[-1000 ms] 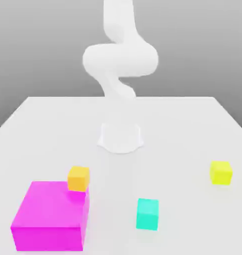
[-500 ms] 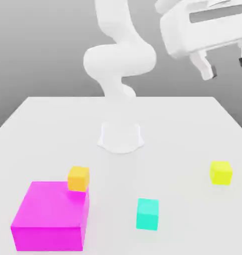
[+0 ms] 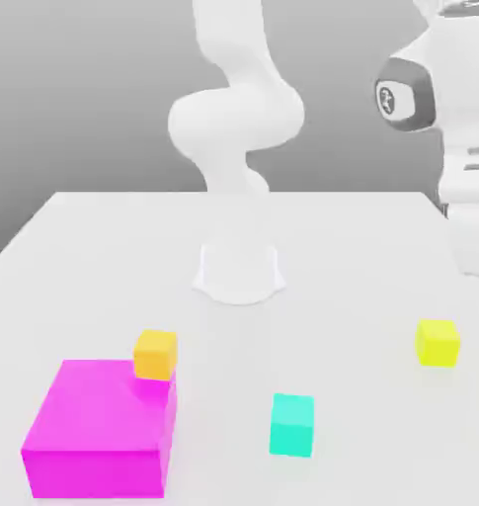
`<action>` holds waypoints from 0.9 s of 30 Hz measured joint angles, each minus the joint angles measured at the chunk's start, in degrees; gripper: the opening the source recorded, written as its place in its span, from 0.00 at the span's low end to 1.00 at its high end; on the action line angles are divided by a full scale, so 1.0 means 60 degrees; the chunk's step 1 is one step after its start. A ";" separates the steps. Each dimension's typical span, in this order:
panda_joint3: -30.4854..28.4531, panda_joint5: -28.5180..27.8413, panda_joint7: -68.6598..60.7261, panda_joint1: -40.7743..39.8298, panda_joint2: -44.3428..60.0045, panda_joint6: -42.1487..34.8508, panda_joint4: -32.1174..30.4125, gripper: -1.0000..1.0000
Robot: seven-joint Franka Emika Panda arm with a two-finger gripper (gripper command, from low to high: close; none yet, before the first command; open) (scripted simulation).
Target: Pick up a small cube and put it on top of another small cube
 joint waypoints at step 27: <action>-0.0366 -0.4826 0.2111 0.2110 0.4153 0.3496 -0.0911 0.00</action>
